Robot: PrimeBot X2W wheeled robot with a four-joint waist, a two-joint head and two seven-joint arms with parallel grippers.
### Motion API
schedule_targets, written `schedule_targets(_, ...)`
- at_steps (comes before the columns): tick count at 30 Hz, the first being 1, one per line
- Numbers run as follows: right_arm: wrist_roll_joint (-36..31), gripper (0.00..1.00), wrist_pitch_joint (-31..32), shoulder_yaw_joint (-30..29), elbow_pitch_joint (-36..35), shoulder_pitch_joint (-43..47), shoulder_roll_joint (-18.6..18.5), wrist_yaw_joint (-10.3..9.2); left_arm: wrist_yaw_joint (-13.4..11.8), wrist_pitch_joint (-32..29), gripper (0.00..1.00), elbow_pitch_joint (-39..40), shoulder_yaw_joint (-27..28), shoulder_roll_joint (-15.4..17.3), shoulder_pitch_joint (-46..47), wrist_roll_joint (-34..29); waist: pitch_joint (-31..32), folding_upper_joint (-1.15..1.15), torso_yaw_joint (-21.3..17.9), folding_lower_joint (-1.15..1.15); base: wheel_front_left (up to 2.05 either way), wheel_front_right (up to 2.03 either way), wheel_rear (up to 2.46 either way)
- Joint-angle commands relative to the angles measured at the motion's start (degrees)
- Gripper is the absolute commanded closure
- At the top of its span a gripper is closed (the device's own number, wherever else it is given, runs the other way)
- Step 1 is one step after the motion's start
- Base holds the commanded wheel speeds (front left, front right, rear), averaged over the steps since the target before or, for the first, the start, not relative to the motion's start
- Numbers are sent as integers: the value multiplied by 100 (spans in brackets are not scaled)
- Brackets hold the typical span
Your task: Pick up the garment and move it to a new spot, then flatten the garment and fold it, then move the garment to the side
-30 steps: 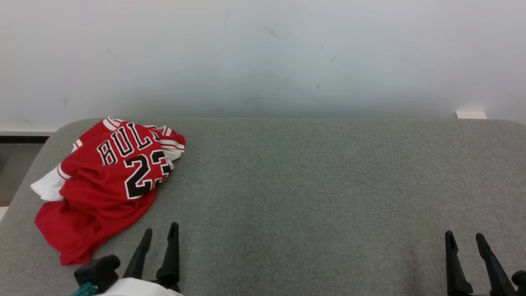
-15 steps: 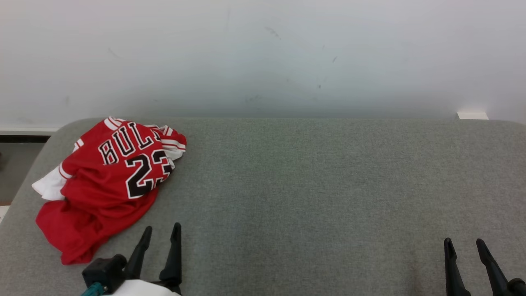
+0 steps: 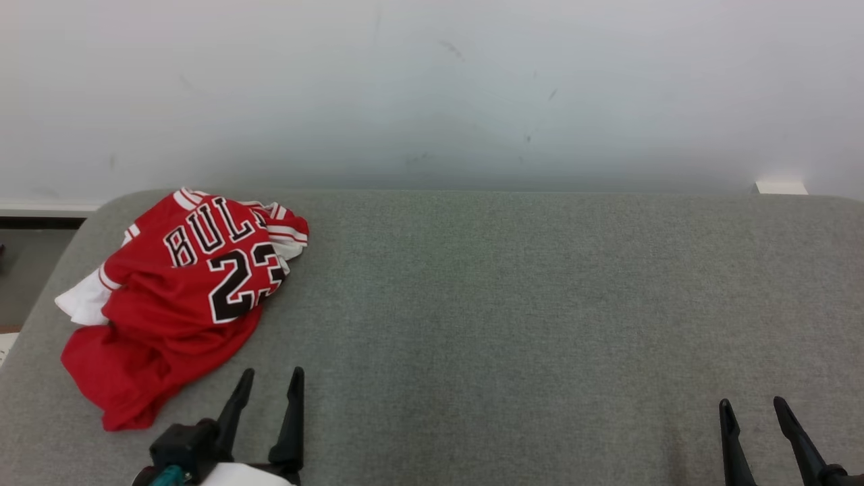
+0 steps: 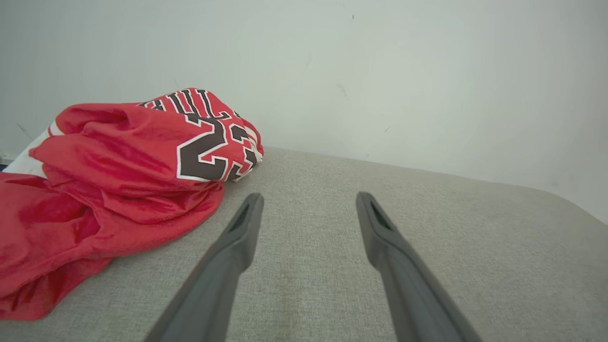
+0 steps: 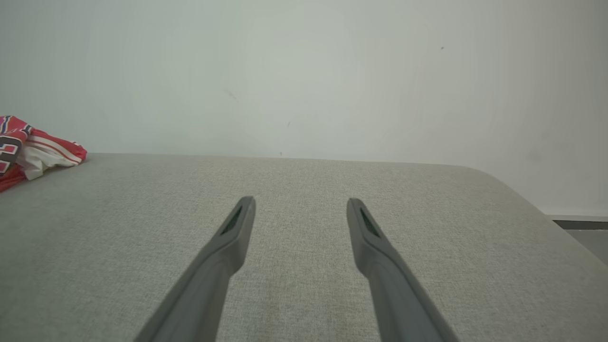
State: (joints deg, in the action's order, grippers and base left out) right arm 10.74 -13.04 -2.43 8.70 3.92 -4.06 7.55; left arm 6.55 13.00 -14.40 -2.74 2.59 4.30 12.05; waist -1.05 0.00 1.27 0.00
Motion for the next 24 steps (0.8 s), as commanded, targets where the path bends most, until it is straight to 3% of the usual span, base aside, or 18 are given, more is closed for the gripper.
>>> schedule_targets(1, -123, 0, -68, 4, -19, 70, -37, -10, 18, 69, 0, 3, -14, 45, -30, -150, -8, 0, 9, 0, 0, 0, 0)
schedule_targets(11, -413, 0, -172, 145, -81, 67, -45, -11, -3, 173, 0, -10, -67, 47, 68, -423, -81, 0, 352, 0, 0, 0, 0)
schedule_targets(22, -561, 0, -212, 467, 21, 63, -97, -12, -100, 217, 0, -37, -86, 46, -106, -502, -19, 0, 1766, 0, 0, 0, 0)
schedule_targets(24, -552, 0, -212, 554, 48, 30, -111, -12, -119, 217, 0, -31, -49, 42, -152, -475, -12, 0, 1872, 0, 0, 0, 0)
